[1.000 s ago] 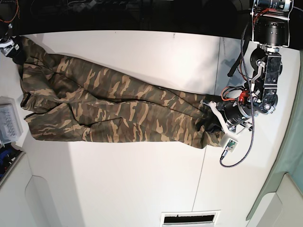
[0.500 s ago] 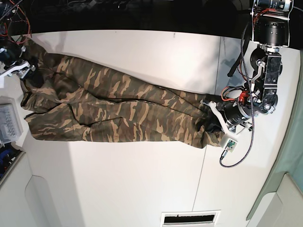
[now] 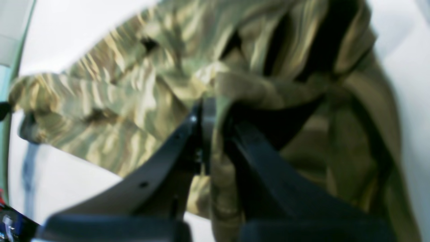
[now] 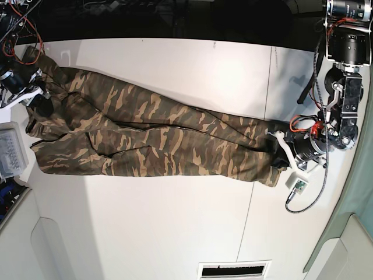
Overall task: Layout the t-shirt on the table in an organized manner, then fold the t-shirt properly
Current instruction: 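Lift the shirt with both grippers and spread it wide across the table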
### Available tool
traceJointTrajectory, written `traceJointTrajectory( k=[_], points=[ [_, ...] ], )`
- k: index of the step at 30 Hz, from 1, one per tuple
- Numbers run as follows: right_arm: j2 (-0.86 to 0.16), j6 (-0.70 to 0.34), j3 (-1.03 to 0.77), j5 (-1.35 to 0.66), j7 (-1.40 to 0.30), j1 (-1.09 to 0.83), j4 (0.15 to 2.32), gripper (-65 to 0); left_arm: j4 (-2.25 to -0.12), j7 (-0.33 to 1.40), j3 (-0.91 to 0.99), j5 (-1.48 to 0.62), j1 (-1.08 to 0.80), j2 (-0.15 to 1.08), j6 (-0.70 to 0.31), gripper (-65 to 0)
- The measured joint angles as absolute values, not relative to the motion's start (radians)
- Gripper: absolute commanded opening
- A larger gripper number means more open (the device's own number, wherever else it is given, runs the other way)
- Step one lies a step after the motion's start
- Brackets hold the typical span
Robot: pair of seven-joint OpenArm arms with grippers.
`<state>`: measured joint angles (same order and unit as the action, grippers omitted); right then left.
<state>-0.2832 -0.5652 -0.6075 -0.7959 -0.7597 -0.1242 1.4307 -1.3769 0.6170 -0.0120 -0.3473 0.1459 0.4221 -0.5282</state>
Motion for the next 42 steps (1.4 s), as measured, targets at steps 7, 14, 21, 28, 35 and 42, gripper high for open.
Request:
traceJointTrajectory(
  k=[7,14,21,28,35,42],
  points=[
    [-0.293,-0.573,-0.669,-0.890,-0.855,-0.235,1.644,-65.0,-1.750,0.651,-0.014,-0.455,-0.027,0.654,-0.568,-65.0],
    [-0.292,-0.582,-0.692,-0.913,-0.862,-0.471,1.845,-65.0,-1.940,0.699,0.027,-0.492,-0.240,0.801,-0.483,-65.0],
    [-0.294,-0.586,-0.737,-0.947,-0.861,-0.663,1.880,-65.0,-2.029,0.753,0.242,-0.535,-0.471,0.801,-0.554,-65.0],
    [-0.294,-0.588,-0.737,-0.953,-0.858,-0.735,1.881,-65.0,-2.030,0.757,0.344,-0.543,-0.651,0.801,-0.572,-65.0],
    [-0.294,-0.583,-0.737,-0.942,-0.842,-0.715,1.881,-29.2,-2.028,0.789,0.344,-0.537,-0.670,0.764,-0.560,-44.2],
    [-0.294,-0.576,-0.738,-0.894,-0.799,-0.639,1.880,-29.2,-2.028,0.724,0.344,-0.540,-0.665,0.715,-0.519,-43.7]
  ],
)
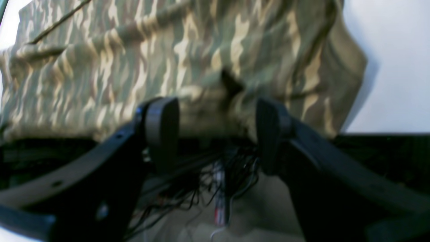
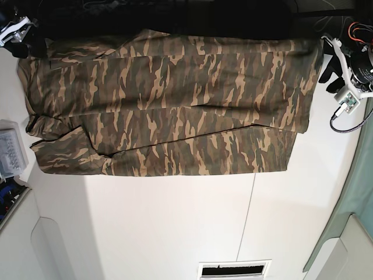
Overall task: Layout the t-shirt on the table in an organized manner, then fold the t-shirt properly
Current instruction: 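Lift the shirt with both grippers and spread it wide across the table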
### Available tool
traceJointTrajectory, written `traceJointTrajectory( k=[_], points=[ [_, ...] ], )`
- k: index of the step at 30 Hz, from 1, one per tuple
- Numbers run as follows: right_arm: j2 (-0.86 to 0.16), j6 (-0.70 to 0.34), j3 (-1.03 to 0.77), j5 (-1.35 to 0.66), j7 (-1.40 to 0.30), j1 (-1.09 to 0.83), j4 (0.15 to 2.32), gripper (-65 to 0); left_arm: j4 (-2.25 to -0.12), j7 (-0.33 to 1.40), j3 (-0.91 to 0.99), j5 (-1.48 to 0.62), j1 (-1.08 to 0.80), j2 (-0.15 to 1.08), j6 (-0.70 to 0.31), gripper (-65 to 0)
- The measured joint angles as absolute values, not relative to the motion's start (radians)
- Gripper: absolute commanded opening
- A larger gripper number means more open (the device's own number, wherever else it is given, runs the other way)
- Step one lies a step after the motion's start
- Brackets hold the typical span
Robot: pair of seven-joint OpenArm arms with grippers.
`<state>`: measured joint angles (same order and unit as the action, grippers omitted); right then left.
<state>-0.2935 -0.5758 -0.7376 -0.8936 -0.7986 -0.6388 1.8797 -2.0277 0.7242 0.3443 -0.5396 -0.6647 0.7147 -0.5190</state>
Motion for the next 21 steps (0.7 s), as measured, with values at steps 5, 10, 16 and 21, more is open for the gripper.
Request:
traceJointTrajectory(
  k=[5,10,16,21],
  points=[
    [-0.293,-0.541,-0.738,-0.826,-0.754,-0.516,1.869,-29.4,-2.027,0.665,0.346,-0.532,-0.637,0.683,-0.456,-43.8],
    [-0.293,-0.509,-0.736,-0.783,-0.740,-0.376,1.768,-29.4,-1.965,0.665,0.341,-0.532,-0.539,0.604,-0.451,-44.0],
    [-0.286,-0.511,-0.737,-0.773,-0.736,-0.221,1.556,-29.4,-1.789,0.655,0.269,-0.526,-0.394,0.522,-0.450,-43.9],
    [-0.261,-0.526,-0.738,-0.774,-0.720,-0.118,1.446,-29.4,-1.657,0.601,0.157,-0.514,-0.258,0.497,-0.451,-43.4]
  ],
)
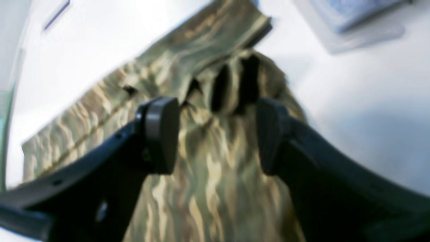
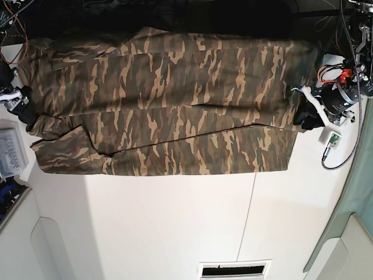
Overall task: Layout the t-shirt on the table in an organized manner, then fold the t-shirt properly
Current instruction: 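Lift the shirt with both grippers and spread it wide across the table, then lower the shirt and regrasp its edge with the left gripper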
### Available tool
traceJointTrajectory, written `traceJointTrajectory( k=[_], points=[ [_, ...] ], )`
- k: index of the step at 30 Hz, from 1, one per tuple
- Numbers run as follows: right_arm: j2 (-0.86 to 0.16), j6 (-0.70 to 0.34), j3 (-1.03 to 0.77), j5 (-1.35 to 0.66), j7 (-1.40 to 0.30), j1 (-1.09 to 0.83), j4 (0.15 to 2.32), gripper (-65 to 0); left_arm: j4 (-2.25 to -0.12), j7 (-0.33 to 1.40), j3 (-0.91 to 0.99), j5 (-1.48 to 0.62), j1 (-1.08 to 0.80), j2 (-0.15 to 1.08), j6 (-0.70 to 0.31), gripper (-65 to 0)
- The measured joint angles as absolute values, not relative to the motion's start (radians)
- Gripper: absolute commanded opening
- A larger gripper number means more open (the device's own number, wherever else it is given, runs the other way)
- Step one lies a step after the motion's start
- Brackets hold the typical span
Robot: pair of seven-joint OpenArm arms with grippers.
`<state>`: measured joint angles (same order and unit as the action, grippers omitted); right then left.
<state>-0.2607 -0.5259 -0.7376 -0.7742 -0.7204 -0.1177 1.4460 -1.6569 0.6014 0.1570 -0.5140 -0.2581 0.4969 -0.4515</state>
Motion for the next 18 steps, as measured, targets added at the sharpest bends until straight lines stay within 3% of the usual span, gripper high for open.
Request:
traceJointTrajectory(
  k=[11,18],
  points=[
    [-0.224,-0.524,-0.673,-0.698,-0.714,-0.034,1.387,-29.4,-1.416,0.582,0.039,-0.451,0.009,0.417,-0.398,-40.9],
    [-0.220,-0.524,-0.620,-0.679,-0.714,-0.038,1.387,-29.4,-1.232,0.618,0.039,-0.426,0.065,0.402,-0.393,-40.9]
  ],
)
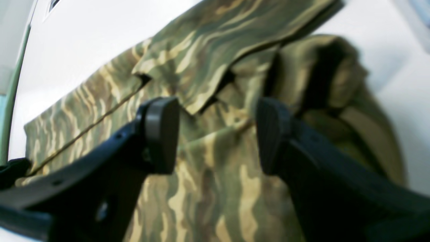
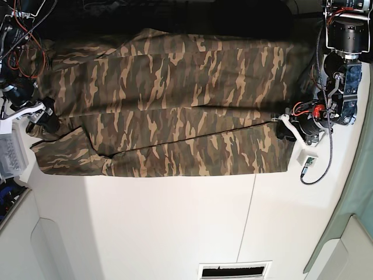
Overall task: Layout the t-shirt on the table in an organized manner, then fold the t-shirt properly
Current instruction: 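Lower the shirt and regrasp its edge with the left gripper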
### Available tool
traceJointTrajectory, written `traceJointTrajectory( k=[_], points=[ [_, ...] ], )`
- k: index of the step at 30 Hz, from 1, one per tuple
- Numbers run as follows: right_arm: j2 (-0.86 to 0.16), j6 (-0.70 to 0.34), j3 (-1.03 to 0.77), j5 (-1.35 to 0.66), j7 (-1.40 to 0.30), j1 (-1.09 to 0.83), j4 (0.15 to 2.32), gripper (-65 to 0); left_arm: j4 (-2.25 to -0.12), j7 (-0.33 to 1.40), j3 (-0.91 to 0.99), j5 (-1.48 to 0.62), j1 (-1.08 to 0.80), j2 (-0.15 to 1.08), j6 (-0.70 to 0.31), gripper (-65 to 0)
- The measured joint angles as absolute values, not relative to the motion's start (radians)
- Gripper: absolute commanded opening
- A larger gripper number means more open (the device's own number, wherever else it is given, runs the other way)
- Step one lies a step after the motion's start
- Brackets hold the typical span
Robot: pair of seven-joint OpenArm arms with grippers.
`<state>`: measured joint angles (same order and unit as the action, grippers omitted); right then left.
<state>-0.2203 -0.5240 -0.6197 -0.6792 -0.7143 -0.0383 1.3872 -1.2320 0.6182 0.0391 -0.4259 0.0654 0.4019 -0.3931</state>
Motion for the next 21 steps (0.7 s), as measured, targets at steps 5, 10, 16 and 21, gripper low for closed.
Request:
traceJointTrajectory(
  k=[5,10,16,21],
  points=[
    [-0.220,-0.524,-0.616,-0.669,-0.714,-0.038,1.387,-29.4,-1.254,0.671,0.039,-0.425,0.063,0.413,-0.393,-40.9],
    [-0.218,-0.524,-0.617,-0.668,-0.714,-0.038,1.387,-29.4,-1.321,0.743,0.039,-0.426,0.064,0.421,-0.393,-40.9],
    [-0.219,-0.524,-0.617,-0.668,-0.714,-0.038,1.387,-29.4,-1.340,0.809,0.039,-0.447,0.061,0.418,-0.409,-40.9],
    [-0.219,-0.524,-0.616,-0.668,-0.714,-0.038,1.387,-29.4,-1.340,0.837,0.039,-0.453,0.045,0.418,-0.408,-40.8]
  ],
)
